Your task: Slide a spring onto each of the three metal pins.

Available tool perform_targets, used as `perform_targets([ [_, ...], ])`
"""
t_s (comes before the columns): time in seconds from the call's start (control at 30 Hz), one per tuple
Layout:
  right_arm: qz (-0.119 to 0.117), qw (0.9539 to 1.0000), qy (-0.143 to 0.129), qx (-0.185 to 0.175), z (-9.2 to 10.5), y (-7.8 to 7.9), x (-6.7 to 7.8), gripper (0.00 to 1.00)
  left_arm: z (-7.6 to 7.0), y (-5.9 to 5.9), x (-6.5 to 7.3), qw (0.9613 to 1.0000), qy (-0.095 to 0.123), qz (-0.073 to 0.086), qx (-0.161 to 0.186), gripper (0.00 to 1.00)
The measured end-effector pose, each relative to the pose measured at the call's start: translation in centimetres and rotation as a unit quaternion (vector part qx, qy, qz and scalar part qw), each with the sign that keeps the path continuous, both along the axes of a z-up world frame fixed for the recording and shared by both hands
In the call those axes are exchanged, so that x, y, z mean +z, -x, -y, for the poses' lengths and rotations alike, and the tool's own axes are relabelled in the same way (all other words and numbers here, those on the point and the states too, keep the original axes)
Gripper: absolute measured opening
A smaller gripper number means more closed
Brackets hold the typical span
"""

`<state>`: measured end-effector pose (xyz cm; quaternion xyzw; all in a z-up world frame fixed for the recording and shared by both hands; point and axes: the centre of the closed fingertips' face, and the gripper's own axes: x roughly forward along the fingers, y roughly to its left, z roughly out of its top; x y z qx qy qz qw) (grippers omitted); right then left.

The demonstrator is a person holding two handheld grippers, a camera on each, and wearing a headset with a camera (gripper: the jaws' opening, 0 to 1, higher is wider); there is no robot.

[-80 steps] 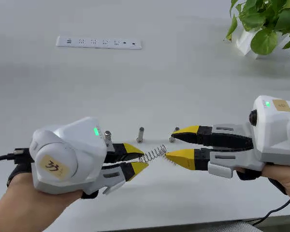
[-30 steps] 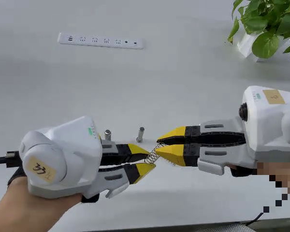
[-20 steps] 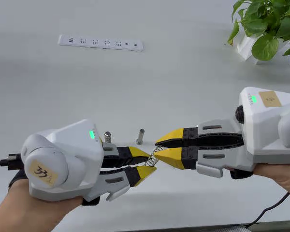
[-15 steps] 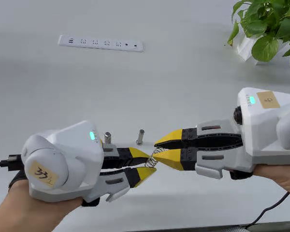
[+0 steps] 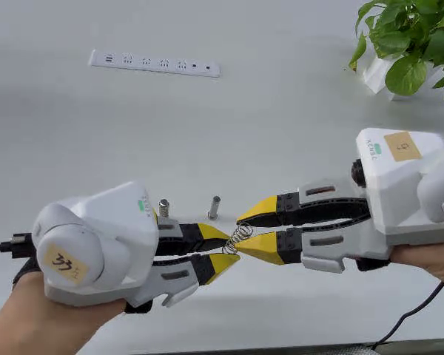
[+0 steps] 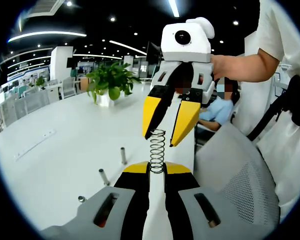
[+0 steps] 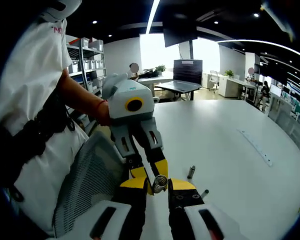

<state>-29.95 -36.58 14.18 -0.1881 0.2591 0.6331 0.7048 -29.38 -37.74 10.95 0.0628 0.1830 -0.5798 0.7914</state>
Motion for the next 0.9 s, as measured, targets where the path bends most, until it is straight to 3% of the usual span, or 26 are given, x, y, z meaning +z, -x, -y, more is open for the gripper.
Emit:
perform_targets([
  [0.13, 0.007, 0.9988, 0.034, 0.034, 0.3, -0.2, 0.3, 0.18, 0.1, 0.0, -0.1, 1.0, 0.001, 0.0, 0.0, 0.06],
  [0.23, 0.013, 0.9953, 0.065, 0.071, 0.2, 0.0, 0.1, 0.21, 0.2, 0.1, -0.2, 1.0, -0.002, 0.003, -0.003, 0.06],
  [0.4, 0.019, 0.9829, 0.12, 0.139, 0.1, 0.3, -0.6, 0.22, 0.5, 0.4, -0.6, 0.9999, -0.008, 0.006, -0.009, 0.06],
  [0.6, 0.018, 0.9614, 0.175, 0.212, 0.2, 0.7, -1.6, 0.19, 0.8, 0.5, -0.6, 0.9999, -0.005, 0.006, -0.011, 0.06],
  [0.73, 0.016, 0.953, 0.193, 0.233, 0.0, 0.6, -2.1, 0.15, 0.8, 0.4, -0.6, 0.9999, -0.001, 0.006, -0.009, 0.06],
  [0.9, 0.014, 0.9463, 0.208, 0.247, -0.1, 0.5, -2.4, 0.12, 0.7, 0.2, -0.5, 1.0, 0.004, 0.005, -0.005, 0.06],
])
